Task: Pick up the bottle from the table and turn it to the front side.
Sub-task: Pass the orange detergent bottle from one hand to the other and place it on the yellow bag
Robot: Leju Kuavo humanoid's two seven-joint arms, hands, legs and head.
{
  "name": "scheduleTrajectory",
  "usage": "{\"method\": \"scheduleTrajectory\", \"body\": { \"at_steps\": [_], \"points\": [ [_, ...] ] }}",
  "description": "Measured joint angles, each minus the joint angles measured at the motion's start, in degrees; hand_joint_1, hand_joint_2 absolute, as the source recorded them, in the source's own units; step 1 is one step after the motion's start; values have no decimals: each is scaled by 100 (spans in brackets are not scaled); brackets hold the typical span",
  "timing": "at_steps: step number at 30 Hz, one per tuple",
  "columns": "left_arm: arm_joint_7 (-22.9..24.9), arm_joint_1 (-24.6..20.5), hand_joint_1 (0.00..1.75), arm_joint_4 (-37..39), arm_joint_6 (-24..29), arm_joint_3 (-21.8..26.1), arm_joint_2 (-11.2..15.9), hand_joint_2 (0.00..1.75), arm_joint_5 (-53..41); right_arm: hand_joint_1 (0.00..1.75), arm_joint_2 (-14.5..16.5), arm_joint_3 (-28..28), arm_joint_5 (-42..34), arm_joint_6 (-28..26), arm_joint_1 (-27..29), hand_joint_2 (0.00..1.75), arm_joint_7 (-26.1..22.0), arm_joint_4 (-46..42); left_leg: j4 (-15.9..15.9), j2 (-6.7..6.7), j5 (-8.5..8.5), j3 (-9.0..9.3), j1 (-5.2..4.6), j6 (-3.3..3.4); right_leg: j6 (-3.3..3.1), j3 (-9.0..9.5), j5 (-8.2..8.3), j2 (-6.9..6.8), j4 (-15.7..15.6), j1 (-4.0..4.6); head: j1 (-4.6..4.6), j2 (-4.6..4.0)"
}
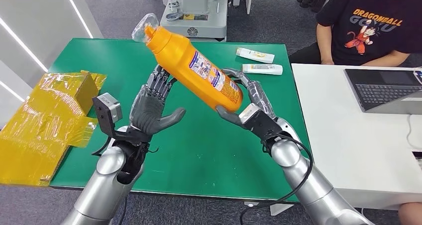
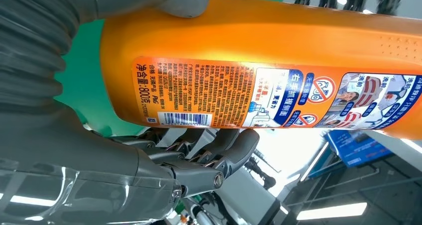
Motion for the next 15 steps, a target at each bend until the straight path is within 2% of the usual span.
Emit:
{"method": "scheduleTrajectory", "body": {
  "at_steps": [15],
  "points": [
    [-174, -219, 0, 555, 504, -1, -79, 175, 130, 175, 161, 207, -66, 368, 181, 175, 1, 79, 0, 0, 0, -1, 0, 0, 0, 0, 0, 0, 1, 0, -2, 0]
  ]
}}
